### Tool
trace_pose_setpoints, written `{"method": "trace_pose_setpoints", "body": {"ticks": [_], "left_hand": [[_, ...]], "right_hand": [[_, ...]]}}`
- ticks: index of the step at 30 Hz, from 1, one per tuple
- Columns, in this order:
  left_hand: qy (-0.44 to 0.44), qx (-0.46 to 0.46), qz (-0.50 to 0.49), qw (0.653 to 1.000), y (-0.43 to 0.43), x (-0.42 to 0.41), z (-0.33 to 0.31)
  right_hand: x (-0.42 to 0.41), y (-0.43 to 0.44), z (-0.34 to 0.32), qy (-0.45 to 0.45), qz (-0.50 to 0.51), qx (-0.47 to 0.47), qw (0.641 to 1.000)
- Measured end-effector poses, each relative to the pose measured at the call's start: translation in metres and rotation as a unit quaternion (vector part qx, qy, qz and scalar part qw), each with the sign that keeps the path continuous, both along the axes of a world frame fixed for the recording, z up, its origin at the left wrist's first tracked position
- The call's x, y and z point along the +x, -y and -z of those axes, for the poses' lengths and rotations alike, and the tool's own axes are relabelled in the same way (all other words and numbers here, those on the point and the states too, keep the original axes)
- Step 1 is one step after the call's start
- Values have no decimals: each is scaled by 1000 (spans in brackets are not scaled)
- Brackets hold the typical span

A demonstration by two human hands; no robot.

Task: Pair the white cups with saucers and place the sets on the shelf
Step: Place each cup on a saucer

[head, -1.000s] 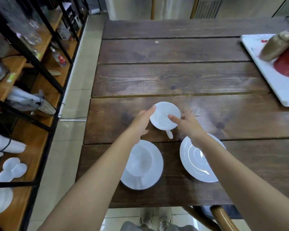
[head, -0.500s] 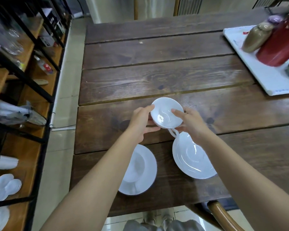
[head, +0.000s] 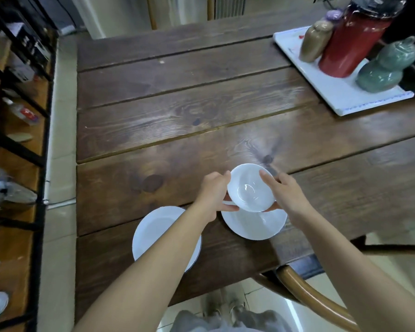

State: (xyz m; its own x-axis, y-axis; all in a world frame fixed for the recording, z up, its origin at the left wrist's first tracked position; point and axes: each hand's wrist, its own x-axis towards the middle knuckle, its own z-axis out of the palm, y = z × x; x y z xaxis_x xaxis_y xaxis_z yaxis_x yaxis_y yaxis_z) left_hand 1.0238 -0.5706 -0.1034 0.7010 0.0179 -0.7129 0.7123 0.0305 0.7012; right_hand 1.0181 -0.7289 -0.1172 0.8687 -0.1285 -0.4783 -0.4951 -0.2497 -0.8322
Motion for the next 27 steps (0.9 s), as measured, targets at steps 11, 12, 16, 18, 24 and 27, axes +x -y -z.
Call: {"method": "trace_pose_setpoints", "body": {"ticks": [11,12,16,18,24,27], "left_hand": [[-27,21,13,999,14,-16,9],[-27,23,12,999,15,-17,9],[-31,31,4,999,18,-20,11],[-28,37,3,999,18,-21,11],[-5,77,8,997,20,-21,15],[50,194,65,978,19,-23,20]], "right_hand": [[-16,12,8,-14,-4,-49,999],[-16,12,8,-15,-5,-53,998],[-18,14,8,-19,-16,-56,998],[-18,16,10,-20,-24,-57,998],[-16,19,10,-27,-36,-41,998],[-15,24,11,-24,-51,-76,996]]}}
